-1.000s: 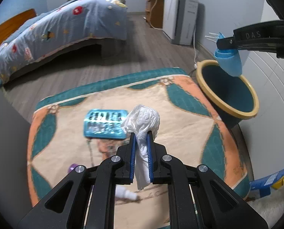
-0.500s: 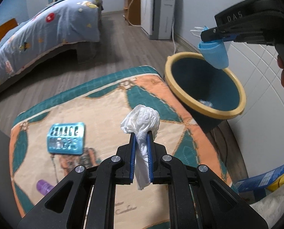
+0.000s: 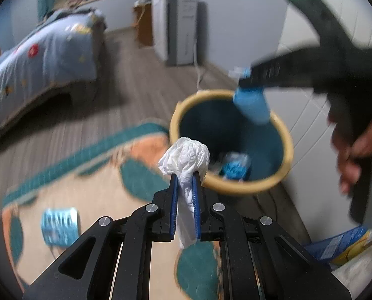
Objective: Collect trash
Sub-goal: 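Carry the white tissue and blue mask over the bin, then open both tools to drop the tissue and mask into the bin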
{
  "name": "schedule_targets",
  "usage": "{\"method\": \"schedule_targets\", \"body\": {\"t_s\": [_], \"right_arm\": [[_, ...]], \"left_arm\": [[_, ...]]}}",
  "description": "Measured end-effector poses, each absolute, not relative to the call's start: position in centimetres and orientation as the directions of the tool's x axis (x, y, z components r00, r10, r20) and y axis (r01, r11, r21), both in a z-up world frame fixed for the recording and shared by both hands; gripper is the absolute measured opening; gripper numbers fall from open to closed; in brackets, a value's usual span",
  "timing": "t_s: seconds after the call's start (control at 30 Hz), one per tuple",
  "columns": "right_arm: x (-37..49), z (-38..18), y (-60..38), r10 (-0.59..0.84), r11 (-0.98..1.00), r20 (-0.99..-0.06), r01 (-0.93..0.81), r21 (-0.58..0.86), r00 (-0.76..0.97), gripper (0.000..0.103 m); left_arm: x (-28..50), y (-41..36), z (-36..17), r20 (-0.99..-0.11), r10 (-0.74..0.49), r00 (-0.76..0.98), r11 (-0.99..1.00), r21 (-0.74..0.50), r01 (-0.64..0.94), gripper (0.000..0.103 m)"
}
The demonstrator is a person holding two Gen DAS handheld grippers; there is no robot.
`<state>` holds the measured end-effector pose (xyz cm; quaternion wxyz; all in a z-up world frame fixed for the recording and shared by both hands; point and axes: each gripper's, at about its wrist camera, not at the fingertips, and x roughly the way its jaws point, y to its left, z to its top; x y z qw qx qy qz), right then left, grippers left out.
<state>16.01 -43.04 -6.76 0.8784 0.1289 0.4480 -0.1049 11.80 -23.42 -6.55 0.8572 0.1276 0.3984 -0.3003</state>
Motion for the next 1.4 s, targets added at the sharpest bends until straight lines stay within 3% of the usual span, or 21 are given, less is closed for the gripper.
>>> {"method": "schedule_targets", "body": {"t_s": [0.33,0.5,0.6,0.97,1.03,1.1,1.2,1.3,1.37,1.4], "right_arm": [[15.7,-8.4,-46.4,-0.132,0.925,-0.833,0.369,0.092,0.538,0.014],[15.6,-9.1,-47.7,-0.161,0.916,-0.840,0.395,0.068,0.518,0.014],[15.3,-9.7,-49.0,-0.173,0.905,-0.848,0.421,0.064,0.501,0.014],[14.6,-11.5,-50.7,-0.142,0.876,-0.878,0.470,0.103,0.457,0.014],[14.9,-11.5,-50.4,-0.117,0.877,-0.875,0.463,0.131,0.470,0.014],[15.1,-11.2,-50.1,-0.099,0.880,-0.865,0.448,0.155,0.493,0.015],[15.3,-10.4,-49.7,-0.084,0.891,-0.836,0.416,0.181,0.542,0.024],[15.2,-9.5,-49.6,-0.091,0.890,-0.806,0.411,0.197,0.585,0.043],[15.2,-9.0,-49.6,-0.082,0.887,-0.788,0.406,0.221,0.610,0.063],[15.2,-8.8,-49.6,-0.084,0.887,-0.782,0.403,0.224,0.618,0.068]], "left_arm": [[15.1,-26.7,-4.1,-0.726,-0.432,0.535,0.709,0.094,0.699,0.012],[15.6,-26.9,-6.2,-0.734,-0.477,0.483,0.717,-0.008,0.697,0.012],[15.4,-28.1,-6.7,-0.745,-0.478,0.466,0.689,0.011,0.725,0.012],[15.1,-31.3,-9.6,-0.788,-0.539,0.298,0.598,-0.108,0.794,0.012],[15.2,-31.6,-9.8,-0.783,-0.525,0.335,0.614,-0.075,0.786,0.016],[15.5,-31.5,-9.7,-0.767,-0.543,0.342,0.617,-0.089,0.782,0.029],[15.9,-30.9,-9.4,-0.749,-0.544,0.379,0.641,-0.080,0.764,0.052],[16.3,-30.4,-9.4,-0.747,-0.528,0.403,0.656,-0.058,0.753,0.060],[16.5,-30.1,-9.5,-0.751,-0.512,0.416,0.666,-0.042,0.745,0.065],[16.5,-30.0,-9.5,-0.752,-0.507,0.422,0.670,-0.035,0.742,0.070]]}}
